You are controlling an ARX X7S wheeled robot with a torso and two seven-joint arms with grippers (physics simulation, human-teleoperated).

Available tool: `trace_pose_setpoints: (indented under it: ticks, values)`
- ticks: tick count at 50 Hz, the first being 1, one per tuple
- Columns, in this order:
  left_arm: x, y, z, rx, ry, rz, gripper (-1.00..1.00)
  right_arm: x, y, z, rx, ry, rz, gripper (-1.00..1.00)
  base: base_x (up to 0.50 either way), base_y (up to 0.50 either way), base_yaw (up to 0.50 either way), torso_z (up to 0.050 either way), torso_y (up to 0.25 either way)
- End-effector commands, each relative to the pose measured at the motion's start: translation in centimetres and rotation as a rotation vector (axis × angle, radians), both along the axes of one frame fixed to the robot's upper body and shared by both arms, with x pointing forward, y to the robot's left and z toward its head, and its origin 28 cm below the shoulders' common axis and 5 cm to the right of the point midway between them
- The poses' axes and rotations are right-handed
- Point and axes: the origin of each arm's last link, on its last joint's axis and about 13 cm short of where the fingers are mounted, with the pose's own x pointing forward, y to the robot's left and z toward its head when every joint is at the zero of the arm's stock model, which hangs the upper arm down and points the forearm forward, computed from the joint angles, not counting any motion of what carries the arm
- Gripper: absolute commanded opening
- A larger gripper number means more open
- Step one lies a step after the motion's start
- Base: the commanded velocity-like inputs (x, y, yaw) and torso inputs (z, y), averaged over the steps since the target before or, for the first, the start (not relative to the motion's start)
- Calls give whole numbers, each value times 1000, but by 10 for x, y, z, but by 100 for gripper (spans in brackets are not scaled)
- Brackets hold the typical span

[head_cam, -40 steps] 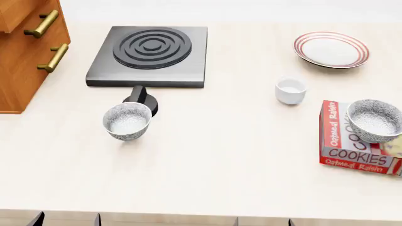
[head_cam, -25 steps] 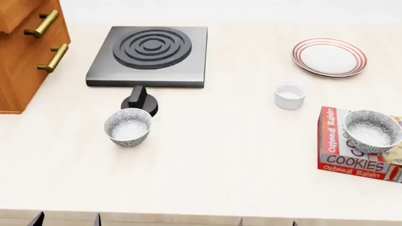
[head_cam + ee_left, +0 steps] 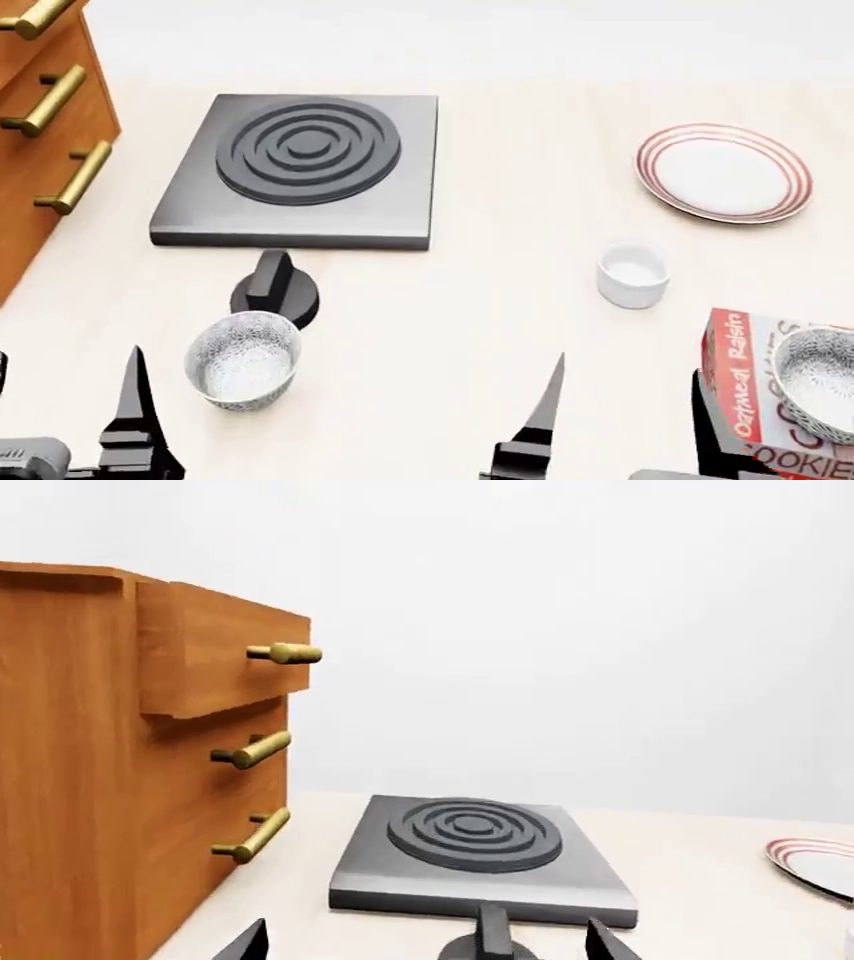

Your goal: Pick the akita bowl on the cookies box and place it on the plate.

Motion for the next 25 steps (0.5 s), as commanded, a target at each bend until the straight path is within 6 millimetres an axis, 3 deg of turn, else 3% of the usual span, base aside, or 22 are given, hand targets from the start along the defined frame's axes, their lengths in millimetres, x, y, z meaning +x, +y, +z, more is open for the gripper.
trace_pose_setpoints:
  ticks: [1,25]
  values:
    - [-7,4,41,-5,-103,-16,100,-9,-4,46,8,-132,0,100,500,0,0,0,0]
    - [-10,9,50,-20,-143,15,100,-16,-10,59,-11,-215,-28,100,500,0,0,0,0]
